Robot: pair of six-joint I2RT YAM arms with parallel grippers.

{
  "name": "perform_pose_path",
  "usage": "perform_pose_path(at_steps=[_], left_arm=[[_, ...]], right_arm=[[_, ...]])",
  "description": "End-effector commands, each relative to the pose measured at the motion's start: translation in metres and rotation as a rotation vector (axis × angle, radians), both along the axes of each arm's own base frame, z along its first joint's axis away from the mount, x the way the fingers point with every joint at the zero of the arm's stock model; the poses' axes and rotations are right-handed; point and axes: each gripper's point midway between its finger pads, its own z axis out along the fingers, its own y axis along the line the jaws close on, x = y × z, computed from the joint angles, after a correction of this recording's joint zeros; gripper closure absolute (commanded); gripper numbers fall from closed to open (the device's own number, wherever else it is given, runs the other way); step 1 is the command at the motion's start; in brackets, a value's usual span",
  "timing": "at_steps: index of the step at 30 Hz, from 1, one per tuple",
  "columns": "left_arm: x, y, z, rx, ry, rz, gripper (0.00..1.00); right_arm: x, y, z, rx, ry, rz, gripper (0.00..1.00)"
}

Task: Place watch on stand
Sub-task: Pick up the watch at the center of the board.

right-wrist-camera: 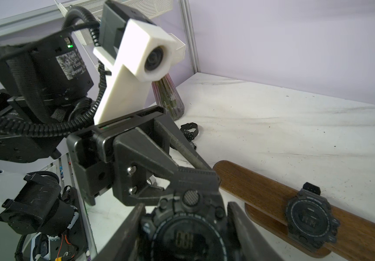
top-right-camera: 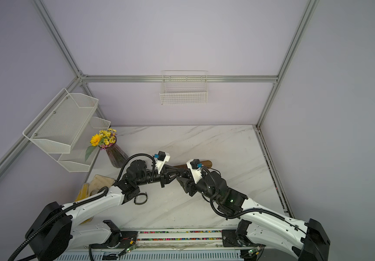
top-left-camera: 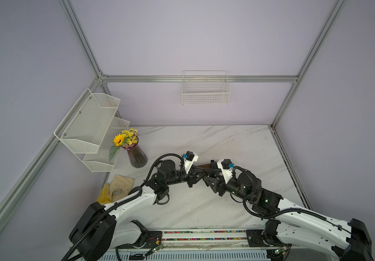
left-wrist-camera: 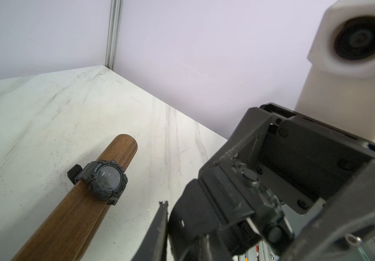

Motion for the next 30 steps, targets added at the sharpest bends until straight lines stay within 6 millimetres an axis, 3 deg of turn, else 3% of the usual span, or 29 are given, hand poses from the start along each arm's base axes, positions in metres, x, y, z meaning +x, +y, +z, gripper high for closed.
perform_pose_path(at_steps=[1,5,7,13,15,18,21,27,30], left_arm=[[-0.001,-0.008,0.038,-0.064,-0.089,-0.053,0.85],[0.001,-0.008,0.038,-0.062,-0.091,-0.044,1.00],[0.004,-0.005,0.037,-0.061,-0.092,-0.011,1.00],[0.015,0.016,0.037,-0.077,-0.129,0.139,1.00],[0.014,0.023,0.038,-0.076,-0.152,0.176,1.00],[0.010,0.034,0.041,-0.076,-0.213,0.216,1.00],[0.009,0.044,0.045,-0.081,-0.263,0.259,1.00],[0.006,0.051,0.055,-0.085,-0.323,0.283,1.00],[0.012,0.056,0.062,-0.094,-0.333,0.335,1.00]], right_arm=[[-0.002,0.008,0.013,0.023,-0.049,0.026,0.51],[-0.001,0.010,0.010,0.010,-0.048,0.019,0.51],[-0.001,0.010,0.010,0.007,-0.044,0.017,0.47],[-0.006,-0.010,0.022,0.029,-0.051,-0.028,0.14],[-0.013,-0.023,0.029,0.053,-0.060,-0.041,0.08],[-0.019,-0.047,0.033,0.047,-0.078,-0.093,0.07],[-0.022,-0.057,0.031,0.029,-0.081,-0.107,0.08],[-0.026,-0.042,0.035,0.067,-0.068,-0.043,0.11],[-0.018,-0.037,0.041,0.128,-0.014,-0.081,0.11]])
